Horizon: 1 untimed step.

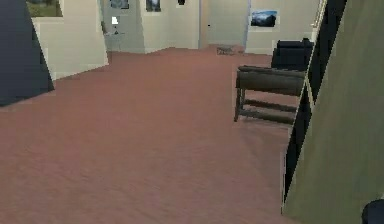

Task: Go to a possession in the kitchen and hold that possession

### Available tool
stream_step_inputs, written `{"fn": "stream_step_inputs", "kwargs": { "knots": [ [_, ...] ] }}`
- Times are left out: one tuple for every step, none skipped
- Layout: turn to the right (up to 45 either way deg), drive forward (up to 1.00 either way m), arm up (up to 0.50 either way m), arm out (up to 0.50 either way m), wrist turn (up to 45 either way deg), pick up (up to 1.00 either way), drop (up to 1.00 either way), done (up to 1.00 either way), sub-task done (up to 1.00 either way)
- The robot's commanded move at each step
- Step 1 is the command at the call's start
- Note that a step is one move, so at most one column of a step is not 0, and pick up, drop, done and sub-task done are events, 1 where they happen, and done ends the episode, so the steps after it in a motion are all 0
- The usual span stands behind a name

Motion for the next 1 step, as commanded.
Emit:
{"fn": "stream_step_inputs", "kwargs": {
  "knots": [
    [3.0, 0.0, 0.0, 0.0, 0.0, 0.0, 0.0, 0.0, 0.0]
  ]
}}
